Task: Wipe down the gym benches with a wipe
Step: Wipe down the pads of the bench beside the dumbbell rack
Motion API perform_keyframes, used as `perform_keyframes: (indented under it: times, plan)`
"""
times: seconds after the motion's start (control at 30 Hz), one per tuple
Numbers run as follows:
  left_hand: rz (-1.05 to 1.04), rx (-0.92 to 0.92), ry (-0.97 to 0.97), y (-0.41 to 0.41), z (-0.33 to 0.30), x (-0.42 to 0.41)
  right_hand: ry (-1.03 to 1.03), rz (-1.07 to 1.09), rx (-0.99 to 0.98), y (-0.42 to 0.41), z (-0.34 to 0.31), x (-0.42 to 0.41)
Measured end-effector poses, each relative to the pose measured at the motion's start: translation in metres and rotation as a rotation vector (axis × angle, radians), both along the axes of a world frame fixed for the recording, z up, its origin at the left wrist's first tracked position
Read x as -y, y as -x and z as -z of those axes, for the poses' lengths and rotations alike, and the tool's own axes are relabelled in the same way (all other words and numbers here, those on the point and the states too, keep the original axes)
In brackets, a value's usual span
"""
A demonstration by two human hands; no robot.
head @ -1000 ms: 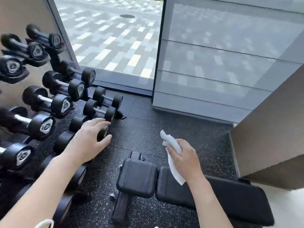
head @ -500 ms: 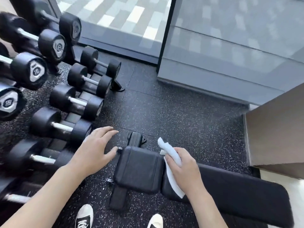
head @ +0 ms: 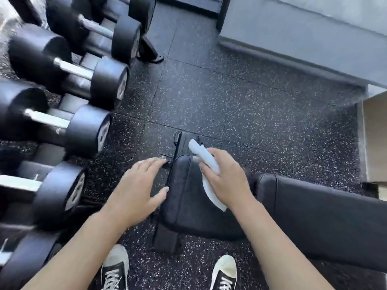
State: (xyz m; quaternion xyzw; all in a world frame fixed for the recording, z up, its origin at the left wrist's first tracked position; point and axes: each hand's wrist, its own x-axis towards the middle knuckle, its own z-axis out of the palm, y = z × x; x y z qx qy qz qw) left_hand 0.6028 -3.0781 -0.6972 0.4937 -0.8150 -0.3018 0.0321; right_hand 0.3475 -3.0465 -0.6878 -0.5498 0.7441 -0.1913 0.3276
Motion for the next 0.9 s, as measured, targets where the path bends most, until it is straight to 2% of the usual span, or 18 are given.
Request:
perform_keyframes:
  times: [0.17,0.37,0.5,0.73,0.83,0.9]
  plan:
    - [-0.092,-0.064,-0.091,-0.006,0.076,-0.051,0.027,-0.086,-0.079,-0.020,0.073,0.008]
    - [-0.123,-0.128,-0.169,-0.012,0.131,-0.091,0.096,-0.155,-0.260,-0.047,0.128,0.004]
    - [-0.161,-0.238,-0.222,-0.015,0.155,-0.102,0.209,-0.233,-0.291,-0.063,0.137,-0.032]
    - [-0.277,-0.376,-0.252,-0.018,0.179,-0.117,0.266,-0.593,-0.217,-0.067,0.141,-0.118]
    - [-0.277,-0.373,-0.270,-0.018,0.178,-0.118,0.342,-0.765,-0.309,-0.055,0.140,-0.098]
    - [-0.232,-0.334,-0.260,-0.017,0.173,-0.115,0.391,-0.723,-0.379,-0.040,0.140,-0.057]
